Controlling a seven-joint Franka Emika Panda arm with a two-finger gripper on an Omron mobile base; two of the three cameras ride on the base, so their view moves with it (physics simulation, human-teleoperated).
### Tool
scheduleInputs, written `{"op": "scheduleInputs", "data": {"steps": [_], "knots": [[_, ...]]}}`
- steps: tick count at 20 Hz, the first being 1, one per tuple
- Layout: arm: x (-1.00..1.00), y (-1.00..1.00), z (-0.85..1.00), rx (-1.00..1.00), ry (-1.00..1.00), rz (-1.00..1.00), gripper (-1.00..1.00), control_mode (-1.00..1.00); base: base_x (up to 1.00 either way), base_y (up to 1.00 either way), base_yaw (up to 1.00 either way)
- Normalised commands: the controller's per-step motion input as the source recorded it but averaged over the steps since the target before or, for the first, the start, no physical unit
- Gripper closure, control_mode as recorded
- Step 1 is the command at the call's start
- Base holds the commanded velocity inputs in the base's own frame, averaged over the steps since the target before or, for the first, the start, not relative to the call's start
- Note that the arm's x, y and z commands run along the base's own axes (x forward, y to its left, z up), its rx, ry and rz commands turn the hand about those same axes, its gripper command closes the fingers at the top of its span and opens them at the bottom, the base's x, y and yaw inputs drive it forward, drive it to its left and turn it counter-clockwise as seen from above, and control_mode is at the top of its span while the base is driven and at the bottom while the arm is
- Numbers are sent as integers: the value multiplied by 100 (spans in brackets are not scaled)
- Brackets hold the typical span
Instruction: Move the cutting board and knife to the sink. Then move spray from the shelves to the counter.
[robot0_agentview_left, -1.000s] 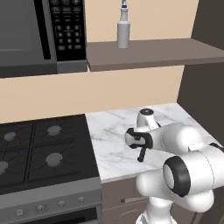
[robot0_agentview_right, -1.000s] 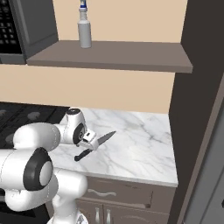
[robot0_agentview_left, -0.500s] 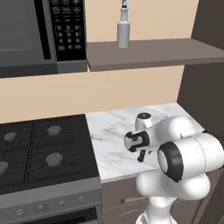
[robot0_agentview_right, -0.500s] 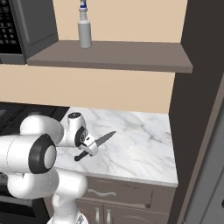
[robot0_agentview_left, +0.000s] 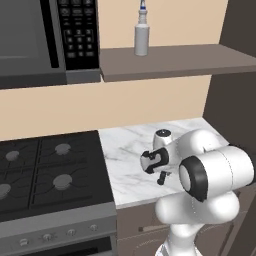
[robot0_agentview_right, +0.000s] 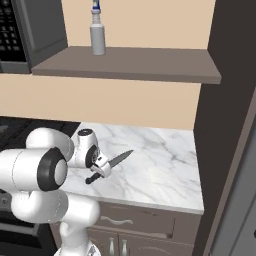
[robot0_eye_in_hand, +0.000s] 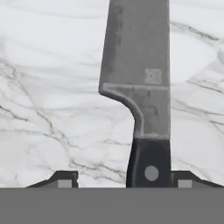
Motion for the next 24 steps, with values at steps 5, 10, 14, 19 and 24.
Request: {"op": "scheduleInputs", "data": {"steps": [5,10,14,19,24], "knots": [[0,-32,-19,5,0,0,100,-100,0,0,0],[0,-25,-26,2,1,0,100,-100,0,0,0],[-9,-7,-1,1,0,0,100,-100,0,0,0],[-49,-5,92,0,0,-1,100,-100,0,0,0],[-65,0,100,0,0,-3,100,-100,0,0,0]]}}
